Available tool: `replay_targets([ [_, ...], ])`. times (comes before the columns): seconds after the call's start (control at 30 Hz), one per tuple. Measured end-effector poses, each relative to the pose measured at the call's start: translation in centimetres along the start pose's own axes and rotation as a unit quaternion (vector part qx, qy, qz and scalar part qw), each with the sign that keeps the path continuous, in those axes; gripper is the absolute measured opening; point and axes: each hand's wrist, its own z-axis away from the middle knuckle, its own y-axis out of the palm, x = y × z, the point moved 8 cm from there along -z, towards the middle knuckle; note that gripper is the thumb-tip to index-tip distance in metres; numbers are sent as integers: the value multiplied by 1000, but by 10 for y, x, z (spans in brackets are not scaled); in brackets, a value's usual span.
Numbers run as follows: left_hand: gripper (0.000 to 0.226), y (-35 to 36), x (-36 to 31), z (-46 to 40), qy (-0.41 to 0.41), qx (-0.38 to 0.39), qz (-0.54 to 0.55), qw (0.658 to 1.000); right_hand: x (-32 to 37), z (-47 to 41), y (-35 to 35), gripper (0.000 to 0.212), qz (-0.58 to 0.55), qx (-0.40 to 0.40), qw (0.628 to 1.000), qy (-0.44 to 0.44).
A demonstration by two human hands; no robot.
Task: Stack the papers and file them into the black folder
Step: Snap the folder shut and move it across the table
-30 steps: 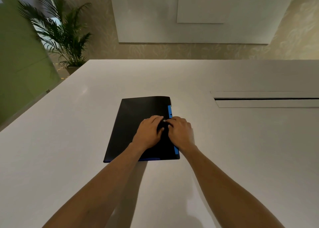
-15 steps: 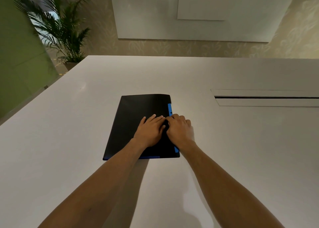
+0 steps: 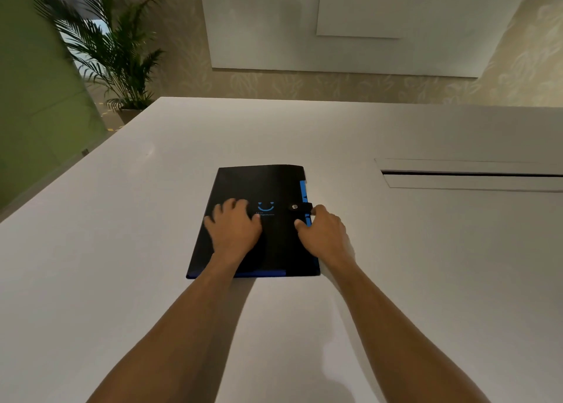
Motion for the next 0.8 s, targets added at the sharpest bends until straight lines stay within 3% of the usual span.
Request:
replay_targets([
  [0.07,55,-4,19,6,-63,24,1,998,-1,3,0,50,-13,18,1000,16],
  [0.2,68,-7,28,18,-86,50,-18,995,0,8,0,55,0,34,999,39],
  [0.33,75,-21,44,6,-147,49,104,982,-13,9,-2,47,-137,42,985,96],
  [0.47,70,-12,54,1,-215,86,321,918,-27,4,-7,30,-303,63,937,160],
  [0.57,68,2,54,1,-245,98,389,883,-27,6,-17,22,-420,112,885,165],
  [0.7,61,14,44,-8,-257,85,489,829,-36,9,-30,47,-464,208,852,126],
  [0.8,58,16,28,-20,-240,66,527,813,-46,11,-34,61,-522,247,809,111],
])
